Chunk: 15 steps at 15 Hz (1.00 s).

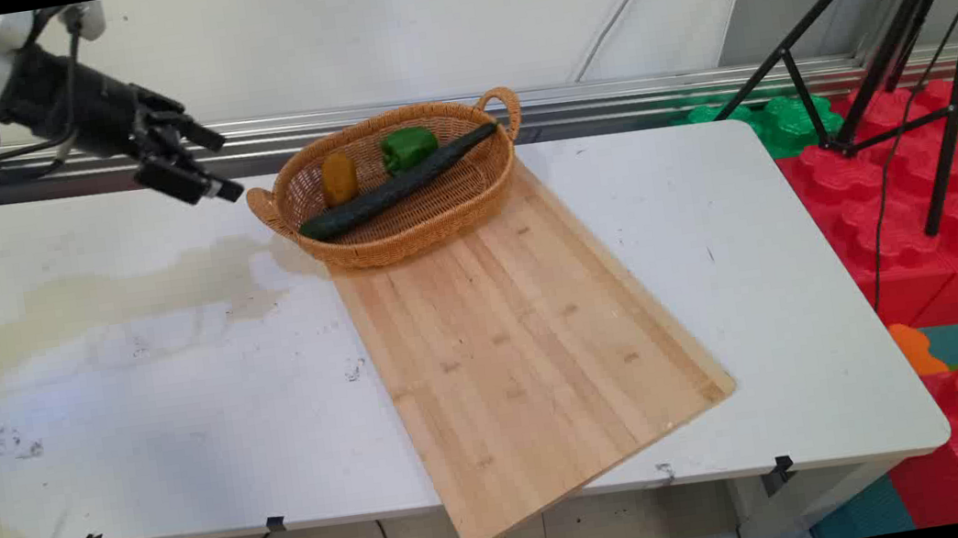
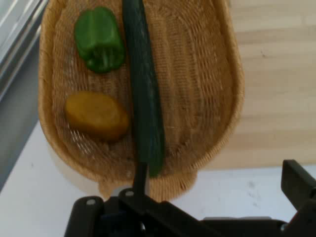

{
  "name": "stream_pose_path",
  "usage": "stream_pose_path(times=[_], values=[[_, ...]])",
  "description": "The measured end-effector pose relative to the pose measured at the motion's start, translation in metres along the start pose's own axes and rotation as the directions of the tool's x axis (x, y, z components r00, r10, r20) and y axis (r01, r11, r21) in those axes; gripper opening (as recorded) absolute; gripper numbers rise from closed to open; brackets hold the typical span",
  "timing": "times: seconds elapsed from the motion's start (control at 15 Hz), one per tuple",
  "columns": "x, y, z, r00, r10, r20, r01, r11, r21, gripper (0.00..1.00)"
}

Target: Pick up the cucumber from the vegetable basket

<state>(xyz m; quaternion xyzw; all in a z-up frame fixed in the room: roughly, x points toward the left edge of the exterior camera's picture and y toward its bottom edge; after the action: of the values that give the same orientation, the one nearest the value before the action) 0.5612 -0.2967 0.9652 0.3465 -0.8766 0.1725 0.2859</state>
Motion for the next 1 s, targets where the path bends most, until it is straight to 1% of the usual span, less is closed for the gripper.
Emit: stream_pose_path(times=[0.27, 0.6, 0.73, 1.0], values=[[0.014, -0.008, 0.022, 1.0, 0.0, -0.012, 0.0, 1.0, 0.002, 1.0], [0.031, -0.021, 0.067, 1.0, -0.006, -0.009, 0.006, 1.0, 0.005, 1.0], [0.036, -0.025, 0.082, 1.0, -0.011, -0.003, 0.011, 1.0, 0.006, 1.0], [0.043, -0.035, 0.122, 1.0, -0.009, 0.025, 0.009, 1.0, -0.002, 1.0]])
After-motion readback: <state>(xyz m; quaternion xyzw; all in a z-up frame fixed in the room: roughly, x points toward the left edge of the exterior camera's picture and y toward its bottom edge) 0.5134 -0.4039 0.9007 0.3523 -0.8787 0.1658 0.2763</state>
